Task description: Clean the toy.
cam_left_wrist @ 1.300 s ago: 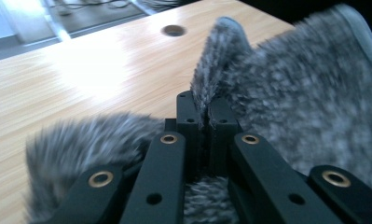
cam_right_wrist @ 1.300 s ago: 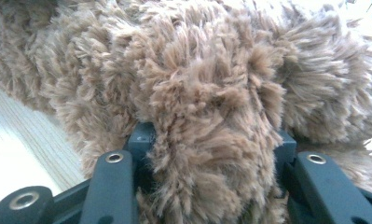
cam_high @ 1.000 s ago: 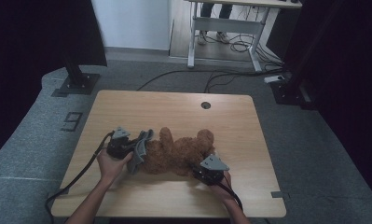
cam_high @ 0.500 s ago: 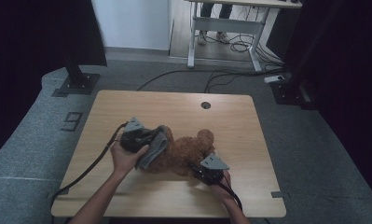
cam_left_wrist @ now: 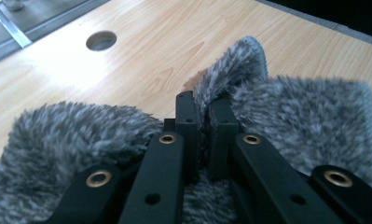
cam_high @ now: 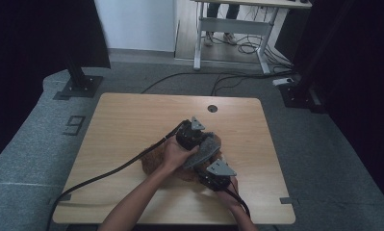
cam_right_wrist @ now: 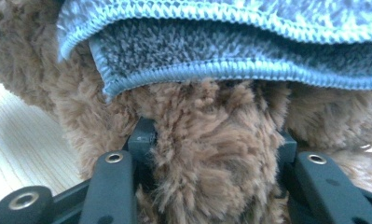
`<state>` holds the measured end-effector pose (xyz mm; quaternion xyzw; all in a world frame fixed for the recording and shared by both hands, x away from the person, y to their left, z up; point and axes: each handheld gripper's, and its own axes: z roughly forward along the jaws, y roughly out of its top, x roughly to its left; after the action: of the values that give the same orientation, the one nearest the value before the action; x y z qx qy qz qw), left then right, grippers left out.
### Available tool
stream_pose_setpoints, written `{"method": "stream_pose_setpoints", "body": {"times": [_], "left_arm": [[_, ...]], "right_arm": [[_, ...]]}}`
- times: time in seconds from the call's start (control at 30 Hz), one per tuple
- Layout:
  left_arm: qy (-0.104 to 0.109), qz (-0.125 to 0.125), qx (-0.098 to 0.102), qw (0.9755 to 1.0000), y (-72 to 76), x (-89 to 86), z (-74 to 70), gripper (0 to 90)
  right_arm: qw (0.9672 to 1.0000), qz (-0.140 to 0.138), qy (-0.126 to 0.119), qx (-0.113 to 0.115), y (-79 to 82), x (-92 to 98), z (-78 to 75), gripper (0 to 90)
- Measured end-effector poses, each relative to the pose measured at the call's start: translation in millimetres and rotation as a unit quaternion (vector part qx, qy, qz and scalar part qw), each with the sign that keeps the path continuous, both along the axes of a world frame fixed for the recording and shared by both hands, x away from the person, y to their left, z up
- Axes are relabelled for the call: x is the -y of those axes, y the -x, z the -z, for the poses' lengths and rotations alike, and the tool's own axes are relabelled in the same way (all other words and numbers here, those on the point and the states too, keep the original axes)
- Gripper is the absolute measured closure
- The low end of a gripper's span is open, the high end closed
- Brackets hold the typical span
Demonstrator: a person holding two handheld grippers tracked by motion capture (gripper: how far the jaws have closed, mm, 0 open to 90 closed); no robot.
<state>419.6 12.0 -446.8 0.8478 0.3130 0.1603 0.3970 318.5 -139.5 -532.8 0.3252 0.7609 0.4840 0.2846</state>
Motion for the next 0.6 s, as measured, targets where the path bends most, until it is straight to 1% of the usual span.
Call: {"method": "stream_pose_setpoints", "body": {"times": [0.03, 0.1, 0.13, 0.17, 0.23, 0.27, 0.3, 0.37, 0.4, 0.43, 0.5, 0.57, 0.6], "left_arm": [[0.010, -0.005, -0.006, 0.9999, -0.3, -7.3, 1.0, 85.3], [0.014, -0.016, -0.006, 0.9998, 1.7, -24.4, 1.8, 85.4], [0.012, -0.019, -0.006, 0.9997, 2.8, -31.8, 1.4, 85.4], [0.017, -0.023, -0.003, 0.9996, 5.8, -44.7, 0.2, 85.4], [0.019, -0.035, 0.010, 0.9991, 12.5, -68.2, -2.0, 85.5], [0.026, -0.039, 0.010, 0.9988, 14.2, -77.8, -1.6, 85.5], [0.040, -0.044, 0.005, 0.9982, 16.3, -91.3, -0.8, 85.6], [0.074, -0.057, 0.001, 0.9956, 21.9, -117.8, 0.9, 85.8], [0.082, -0.066, 0.002, 0.9945, 24.7, -127.4, 0.6, 85.8], [0.085, -0.071, 0.005, 0.9938, 26.6, -133.8, 0.1, 85.8], [0.097, -0.082, 0.007, 0.9919, 31.5, -148.8, -1.5, 85.8], [0.112, -0.082, 0.005, 0.9903, 35.5, -155.8, -2.5, 85.5], [0.114, -0.078, 0.000, 0.9904, 36.9, -155.9, -2.4, 85.5]], "right_arm": [[1.0000, 0.001, 0.003, 0.002, 0.3, -0.5, 0.0, 51.1], [0.9999, 0.003, 0.010, 0.006, 1.4, -2.0, -0.6, 51.2], [0.9999, 0.004, 0.011, 0.007, 1.9, -2.7, -0.7, 51.2], [0.9999, 0.005, 0.012, 0.008, 2.3, -2.9, -0.8, 51.2], [0.9998, 0.007, 0.014, 0.008, 3.2, -3.1, -0.7, 51.3], [0.9998, 0.009, 0.015, 0.008, 2.9, -2.7, -0.5, 51.3], [0.9998, 0.010, 0.014, 0.008, 2.5, -2.7, -0.3, 51.4], [0.9996, 0.017, 0.017, 0.012, 0.8, -4.8, -0.3, 51.7], [0.9993, 0.024, 0.023, 0.017, -0.5, -7.3, -0.1, 52.1], [0.9990, 0.030, 0.027, 0.020, -2.2, -9.0, 0.5, 52.4], [0.9987, 0.040, 0.026, 0.019, -6.7, -10.7, 1.4, 52.7], [0.9986, 0.049, 0.018, 0.014, -13.3, -10.5, 1.7, 52.7], [0.9986, 0.050, 0.014, 0.012, -15.9, -10.1, 1.6, 52.7]]}}
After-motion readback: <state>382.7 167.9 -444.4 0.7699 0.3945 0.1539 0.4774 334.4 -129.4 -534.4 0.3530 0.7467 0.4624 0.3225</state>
